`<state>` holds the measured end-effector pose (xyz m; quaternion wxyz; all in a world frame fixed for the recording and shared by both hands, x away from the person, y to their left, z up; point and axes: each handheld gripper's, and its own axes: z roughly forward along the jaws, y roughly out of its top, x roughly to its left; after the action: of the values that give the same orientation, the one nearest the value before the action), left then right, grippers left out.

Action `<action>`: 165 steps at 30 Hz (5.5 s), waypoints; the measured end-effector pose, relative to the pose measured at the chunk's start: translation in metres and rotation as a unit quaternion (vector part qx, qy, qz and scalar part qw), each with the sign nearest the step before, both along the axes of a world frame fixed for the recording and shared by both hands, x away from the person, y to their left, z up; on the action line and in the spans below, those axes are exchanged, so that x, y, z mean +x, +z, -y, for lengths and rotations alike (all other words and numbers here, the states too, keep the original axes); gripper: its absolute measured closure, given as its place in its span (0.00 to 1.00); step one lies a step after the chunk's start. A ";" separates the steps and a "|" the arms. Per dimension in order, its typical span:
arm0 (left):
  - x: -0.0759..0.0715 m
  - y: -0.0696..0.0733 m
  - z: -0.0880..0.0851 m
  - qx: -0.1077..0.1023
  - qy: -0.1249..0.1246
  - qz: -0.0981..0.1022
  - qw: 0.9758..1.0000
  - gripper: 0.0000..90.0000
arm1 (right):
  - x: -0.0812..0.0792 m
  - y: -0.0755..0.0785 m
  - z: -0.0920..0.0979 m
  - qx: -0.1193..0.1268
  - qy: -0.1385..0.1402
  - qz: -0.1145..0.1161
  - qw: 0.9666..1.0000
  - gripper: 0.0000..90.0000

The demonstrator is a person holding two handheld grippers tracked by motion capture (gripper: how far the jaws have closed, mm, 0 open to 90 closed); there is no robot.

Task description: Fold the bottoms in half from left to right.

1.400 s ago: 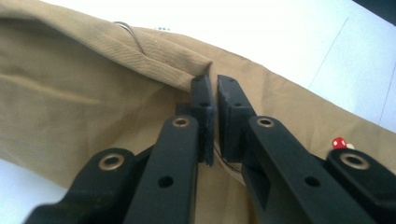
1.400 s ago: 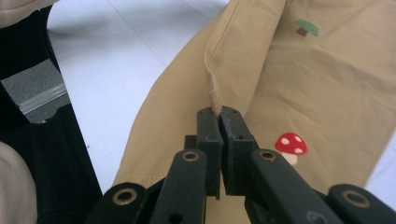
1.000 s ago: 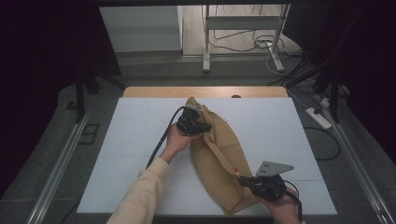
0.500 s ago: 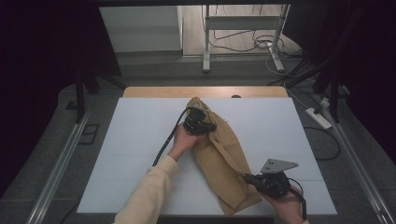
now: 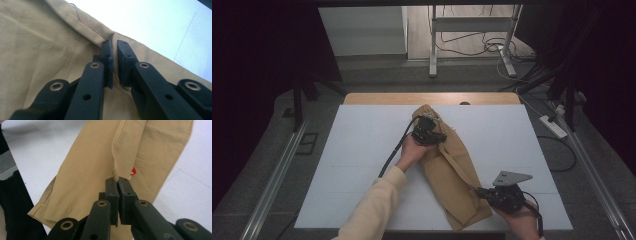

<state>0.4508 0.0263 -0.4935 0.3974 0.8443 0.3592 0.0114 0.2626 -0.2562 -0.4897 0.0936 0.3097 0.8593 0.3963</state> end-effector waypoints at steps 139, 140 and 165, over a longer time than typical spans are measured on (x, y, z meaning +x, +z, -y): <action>-0.081 -0.006 -0.097 0.001 0.006 0.040 0.999 0.35 | 0.127 -0.027 -0.031 -0.063 -0.071 -0.008 0.995 0.98; -0.081 -0.006 -0.097 0.001 0.006 0.041 0.999 0.34 | 0.127 -0.027 -0.031 -0.059 -0.072 -0.008 0.996 0.98; -0.081 -0.005 -0.103 -0.004 0.015 0.045 0.999 0.34 | 0.096 -0.007 -0.051 -0.025 -0.005 0.008 1.000 0.50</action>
<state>0.3696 0.1298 -0.4985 0.4162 0.8358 0.3538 0.0541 0.3589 -0.2051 -0.4963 0.1103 0.3088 0.8663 0.3768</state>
